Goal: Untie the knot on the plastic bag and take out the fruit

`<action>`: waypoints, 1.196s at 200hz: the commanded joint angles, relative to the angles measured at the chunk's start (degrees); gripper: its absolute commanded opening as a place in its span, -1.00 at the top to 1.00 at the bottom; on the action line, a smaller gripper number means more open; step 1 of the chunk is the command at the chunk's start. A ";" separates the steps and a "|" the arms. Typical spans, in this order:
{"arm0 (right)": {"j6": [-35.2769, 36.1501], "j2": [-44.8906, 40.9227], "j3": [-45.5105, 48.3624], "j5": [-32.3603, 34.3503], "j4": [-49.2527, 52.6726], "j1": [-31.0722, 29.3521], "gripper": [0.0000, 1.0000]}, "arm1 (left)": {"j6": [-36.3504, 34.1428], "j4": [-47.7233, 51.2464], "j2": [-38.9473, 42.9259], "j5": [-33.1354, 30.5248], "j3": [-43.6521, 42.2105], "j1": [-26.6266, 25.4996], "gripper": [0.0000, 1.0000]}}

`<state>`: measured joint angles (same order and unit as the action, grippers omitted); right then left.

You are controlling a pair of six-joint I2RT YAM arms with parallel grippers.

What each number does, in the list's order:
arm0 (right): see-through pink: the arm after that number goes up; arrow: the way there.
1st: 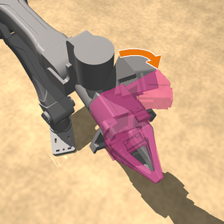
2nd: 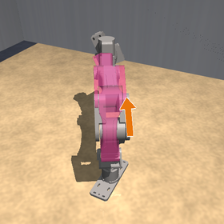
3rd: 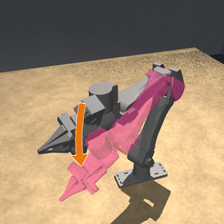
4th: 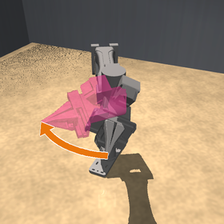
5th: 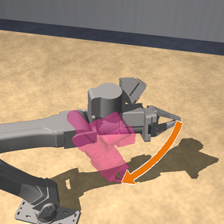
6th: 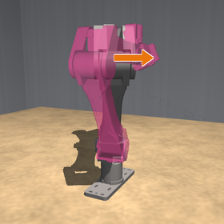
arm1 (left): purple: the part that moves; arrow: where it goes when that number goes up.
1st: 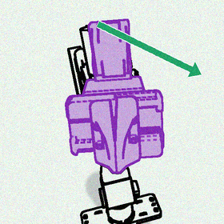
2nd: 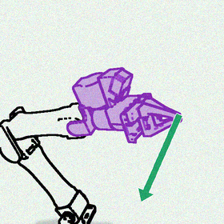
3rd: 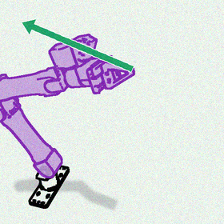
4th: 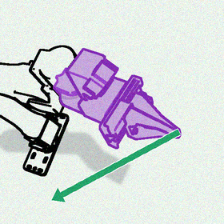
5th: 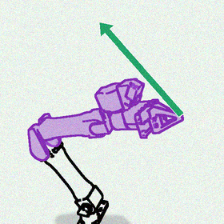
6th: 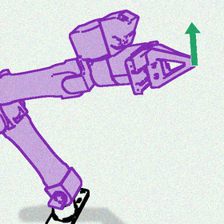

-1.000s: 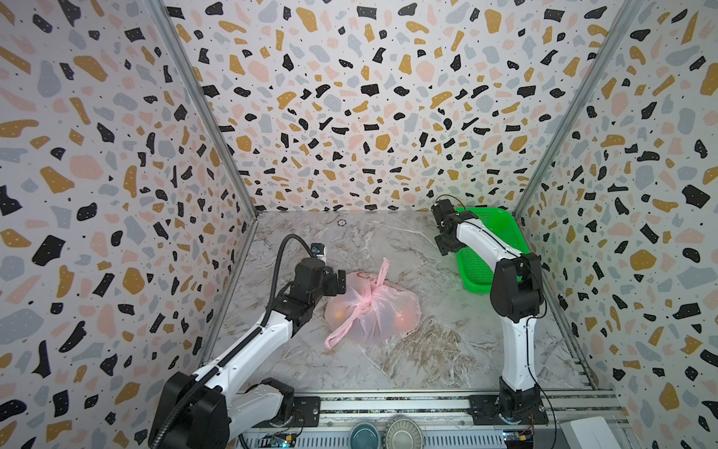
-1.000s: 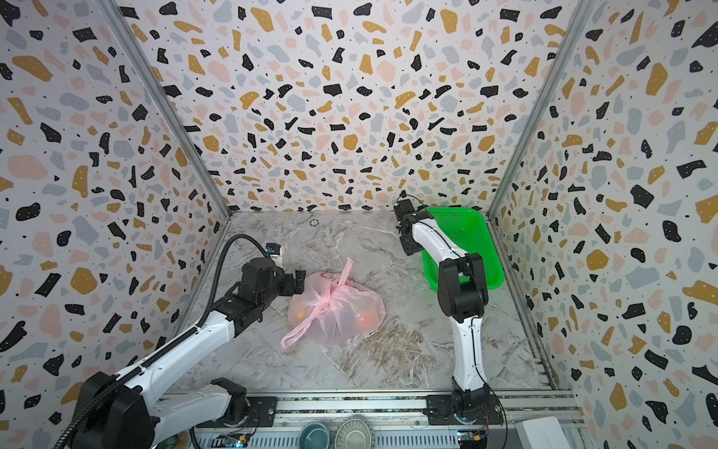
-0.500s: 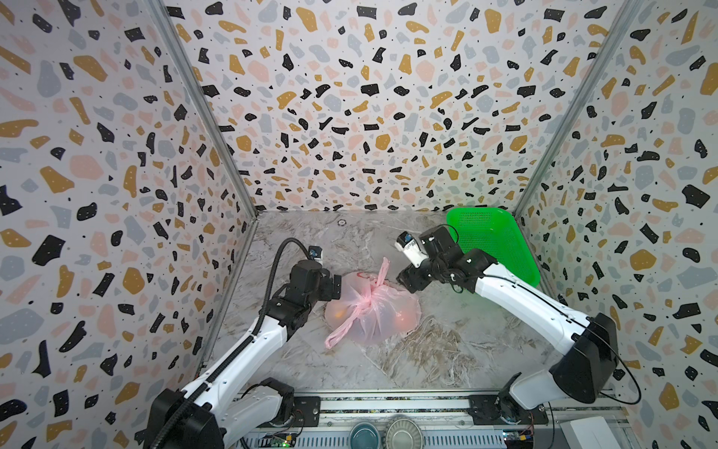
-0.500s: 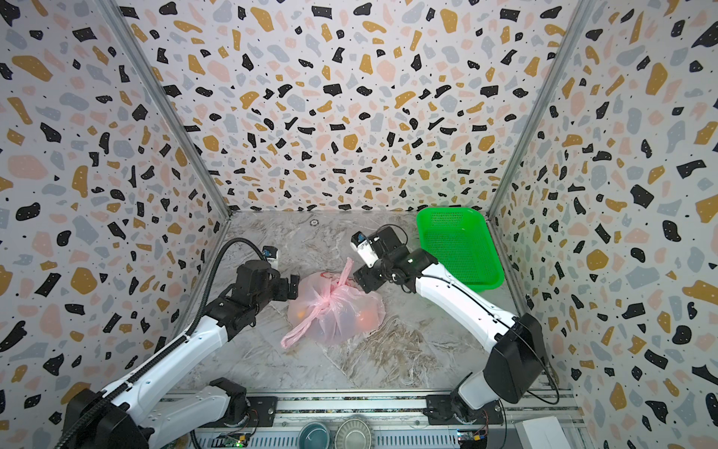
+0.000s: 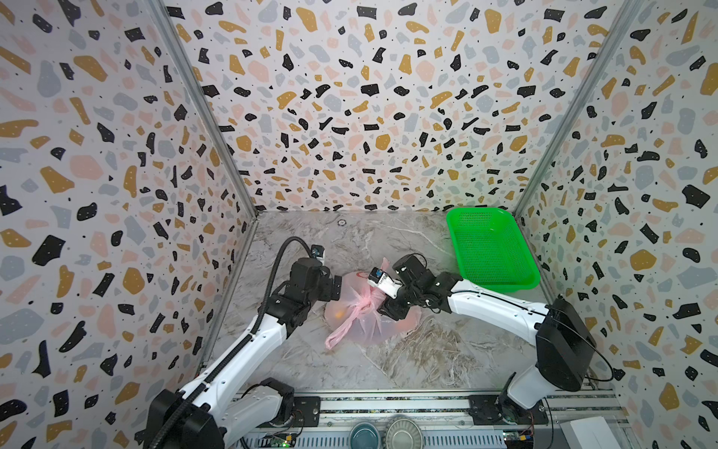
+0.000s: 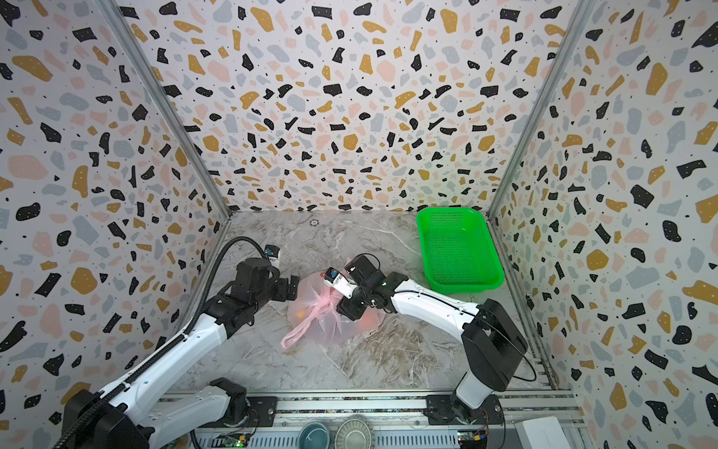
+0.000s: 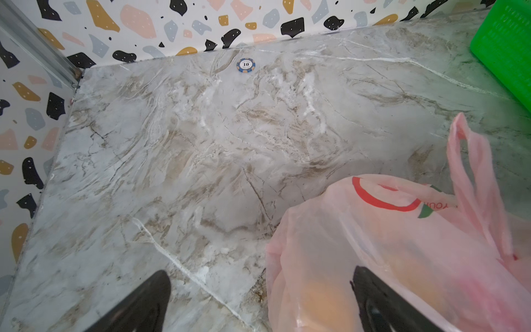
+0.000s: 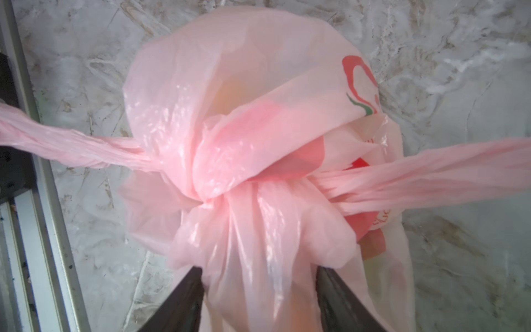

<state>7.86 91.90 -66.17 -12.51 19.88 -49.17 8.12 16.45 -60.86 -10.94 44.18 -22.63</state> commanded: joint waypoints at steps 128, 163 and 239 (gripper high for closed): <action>15.53 -8.08 2.41 15.55 3.32 5.76 1.00 | -8.98 -1.15 -5.13 15.08 6.50 -3.35 -0.98; 18.08 -9.37 3.76 16.53 0.05 7.40 1.00 | -12.83 -2.33 -5.81 18.42 7.97 -6.64 -0.98; 20.52 -9.17 6.14 13.76 -3.97 8.89 1.00 | -21.28 -6.14 -9.32 26.96 8.79 -7.87 -0.70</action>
<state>27.24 83.99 -61.87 2.13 17.98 -40.53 -8.64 13.96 -68.45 12.51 51.55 -30.09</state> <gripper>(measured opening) 0.049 0.891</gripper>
